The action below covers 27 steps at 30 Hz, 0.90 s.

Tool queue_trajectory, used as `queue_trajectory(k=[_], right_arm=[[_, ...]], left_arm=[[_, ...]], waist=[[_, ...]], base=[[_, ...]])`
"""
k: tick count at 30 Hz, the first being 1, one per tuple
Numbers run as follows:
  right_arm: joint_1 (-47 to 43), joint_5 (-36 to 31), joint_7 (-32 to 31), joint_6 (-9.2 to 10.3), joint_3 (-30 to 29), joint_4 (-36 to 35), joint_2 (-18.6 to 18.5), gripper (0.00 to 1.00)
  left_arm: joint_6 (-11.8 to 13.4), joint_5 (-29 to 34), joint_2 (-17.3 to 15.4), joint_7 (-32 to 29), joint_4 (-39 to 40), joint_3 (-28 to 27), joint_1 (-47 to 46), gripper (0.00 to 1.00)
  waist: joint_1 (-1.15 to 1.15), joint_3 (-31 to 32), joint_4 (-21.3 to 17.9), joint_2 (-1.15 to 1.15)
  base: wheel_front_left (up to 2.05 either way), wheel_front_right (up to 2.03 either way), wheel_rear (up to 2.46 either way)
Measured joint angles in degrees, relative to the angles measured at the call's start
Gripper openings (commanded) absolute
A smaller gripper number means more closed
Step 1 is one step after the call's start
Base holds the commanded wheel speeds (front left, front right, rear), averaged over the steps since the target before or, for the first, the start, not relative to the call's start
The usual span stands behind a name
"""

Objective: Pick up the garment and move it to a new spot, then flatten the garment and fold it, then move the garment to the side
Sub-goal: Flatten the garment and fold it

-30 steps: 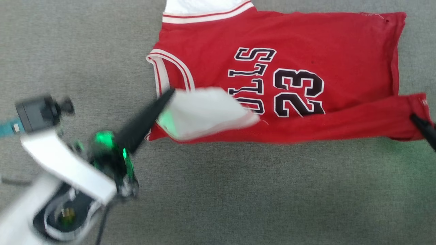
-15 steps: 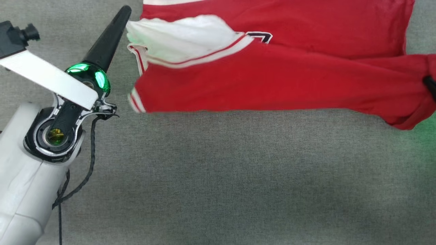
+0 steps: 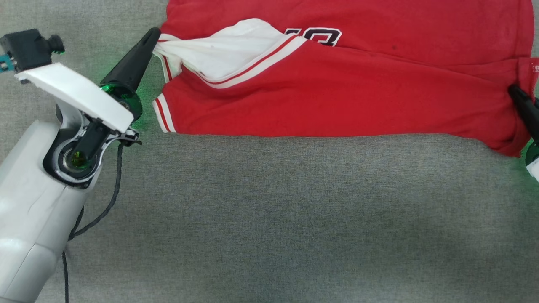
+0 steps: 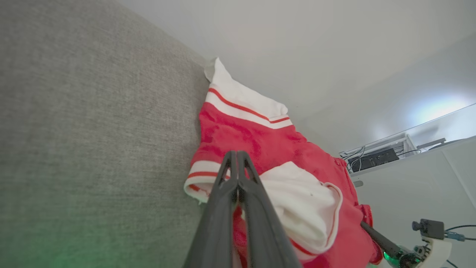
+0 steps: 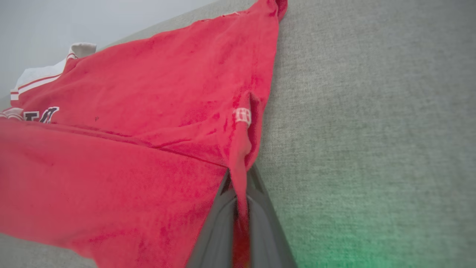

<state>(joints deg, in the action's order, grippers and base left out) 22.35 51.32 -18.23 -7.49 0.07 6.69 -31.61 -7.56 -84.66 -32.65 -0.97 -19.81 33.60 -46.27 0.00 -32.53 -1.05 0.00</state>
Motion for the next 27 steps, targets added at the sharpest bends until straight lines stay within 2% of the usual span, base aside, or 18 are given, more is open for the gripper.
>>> queue_trajectory(k=[5, 6, 7, 8, 9, 11, 17, 21, 23, 27], right_arm=[[1.4, -0.3, 1.5, 0.0, 1.8, 1.7, -0.5, 0.0], [1.7, -0.4, 1.7, 0.0, 2.2, 1.9, -0.6, 0.2], [1.8, -0.6, 2.1, 0.0, 2.5, 2.2, -0.7, 0.42], [1.8, -0.8, 2.7, 0.0, 2.9, 2.5, -0.8, 0.87], [1.8, -1.2, 3.2, 0.0, 3.3, 2.8, -0.9, 1.0], [1.7, -2.1, 3.9, 0.0, 3.7, 3.0, -1.3, 1.0], [0.1, -3.4, 5.8, 0.0, 3.9, 2.7, -2.3, 1.0], [-1.2, -3.7, 6.2, 0.0, 3.5, 1.5, -2.4, 1.0], [-1.8, -3.9, 6.2, 0.0, 3.3, 1.0, -2.3, 1.0], [-2.4, -4.0, 6.1, 0.0, 3.1, -0.2, -1.6, 1.0]], left_arm=[[0.0, 2.8, 0.0, 0.1, -2.9, 3.3, -2.7, 0.0], [0.0, 3.0, -0.1, 0.2, -3.1, 3.9, -3.0, 0.0], [0.0, 3.5, -0.3, 0.1, -3.2, 4.7, -3.2, 0.27], [0.0, 4.1, -0.7, 0.2, -3.2, 5.7, -3.5, 0.47], [0.0, 4.5, -1.2, 0.1, -3.1, 6.6, -3.8, 0.83], [0.0, 6.9, -3.0, -0.1, -2.7, 8.9, -4.0, 1.0], [0.1, 9.9, -9.3, -4.4, 2.5, 14.8, -5.4, 1.0], [0.1, 10.7, -13.2, -12.0, 5.7, 18.8, -6.4, 1.0], [0.7, 10.8, -14.3, -16.2, 7.0, 20.3, -6.5, 1.0], [3.0, 7.9, -13.9, -22.2, 9.2, 21.1, -7.5, 1.0]], waist=[[0.0, -0.5, 0.1, 0.0], [0.0, -0.4, 0.1, 0.0], [0.0, -0.3, 0.1, 0.0], [0.0, -0.2, 0.1, 0.0], [0.0, 0.1, 0.1, 0.0], [0.0, 0.9, 0.2, 0.0], [0.0, 4.2, 0.8, 0.0], [0.0, 6.3, 1.2, 0.0], [0.0, 7.2, 1.2, 0.0], [0.0, 7.7, 0.6, 0.0]], base=[[0.0, 0.0, 0.0], [0.0, 0.0, 0.0], [0.0, 0.0, 0.0], [0.0, 0.0, 0.0], [0.0, 0.0, 0.0], [0.0, 0.0, 0.0], [0.0, 0.0, 0.0], [0.0, 0.0, 0.0], [0.0, 0.0, 0.0], [0.0, 0.0, 0.0]])
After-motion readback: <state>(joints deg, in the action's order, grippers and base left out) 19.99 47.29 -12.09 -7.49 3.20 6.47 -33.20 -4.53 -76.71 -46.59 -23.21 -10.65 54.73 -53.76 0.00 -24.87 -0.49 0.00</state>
